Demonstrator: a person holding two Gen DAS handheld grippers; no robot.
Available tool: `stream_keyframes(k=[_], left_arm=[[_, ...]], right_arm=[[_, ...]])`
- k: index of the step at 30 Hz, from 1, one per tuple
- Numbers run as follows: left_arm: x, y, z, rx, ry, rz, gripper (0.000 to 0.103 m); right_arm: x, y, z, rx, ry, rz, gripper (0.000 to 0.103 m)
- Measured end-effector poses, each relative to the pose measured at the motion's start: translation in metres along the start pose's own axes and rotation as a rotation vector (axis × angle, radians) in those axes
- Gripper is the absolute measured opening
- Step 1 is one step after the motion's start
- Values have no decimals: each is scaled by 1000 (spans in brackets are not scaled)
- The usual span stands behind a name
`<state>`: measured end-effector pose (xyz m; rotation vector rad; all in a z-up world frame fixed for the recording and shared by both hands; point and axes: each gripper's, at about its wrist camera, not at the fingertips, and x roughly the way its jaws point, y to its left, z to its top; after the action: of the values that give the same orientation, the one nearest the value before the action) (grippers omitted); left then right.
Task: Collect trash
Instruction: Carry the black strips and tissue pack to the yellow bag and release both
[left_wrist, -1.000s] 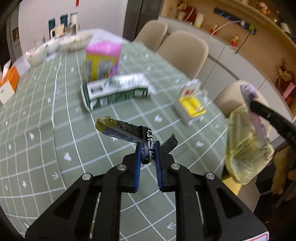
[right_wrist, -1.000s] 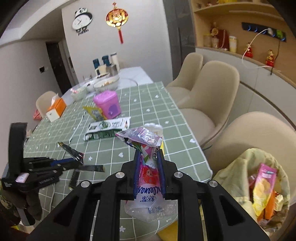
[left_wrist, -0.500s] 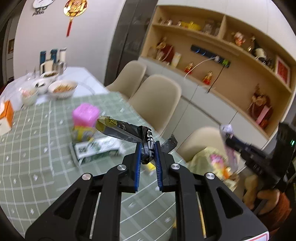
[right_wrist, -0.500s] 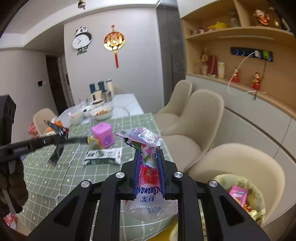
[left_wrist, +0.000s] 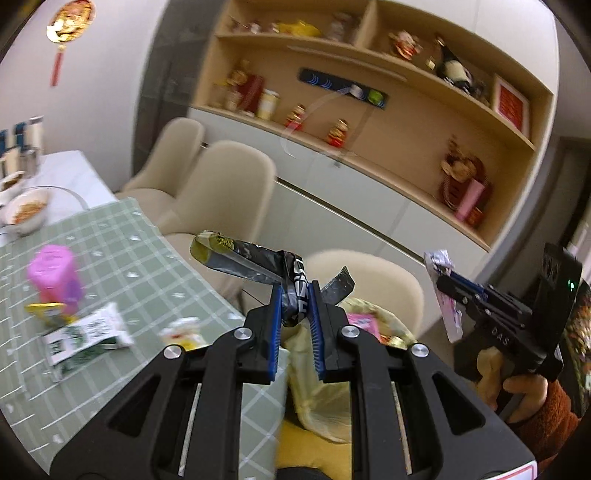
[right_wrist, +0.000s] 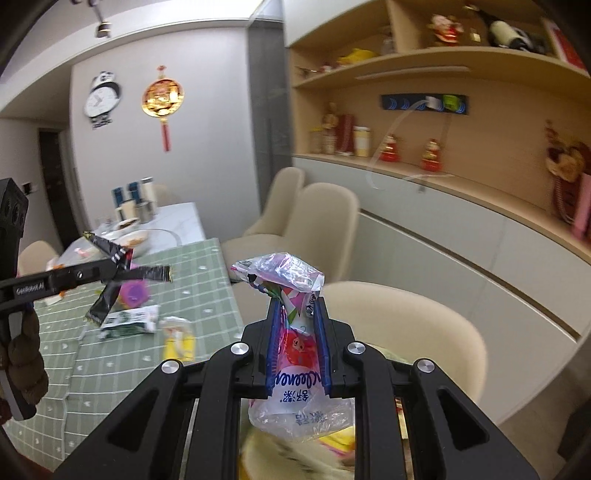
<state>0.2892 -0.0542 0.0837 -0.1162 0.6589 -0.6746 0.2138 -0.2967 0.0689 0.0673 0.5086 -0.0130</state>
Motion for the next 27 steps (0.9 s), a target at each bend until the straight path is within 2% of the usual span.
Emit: stream_keyframes(k=[8,14,22,27], left_arm=[[73,-54,-7,71,117,-150,14],[124,-81,-14,96,206,-229,14],[184,-100,-36,100,341,-270,14],[205,-108,-46,109,388,-284,14]], right_arm=[[-3,-52,-14,68,30,-104,18],[1,-84,-26,110,55,-160,18],[13,-114,-36,173,81,-184,18],[21,-124,-44,191,101,-195,18]])
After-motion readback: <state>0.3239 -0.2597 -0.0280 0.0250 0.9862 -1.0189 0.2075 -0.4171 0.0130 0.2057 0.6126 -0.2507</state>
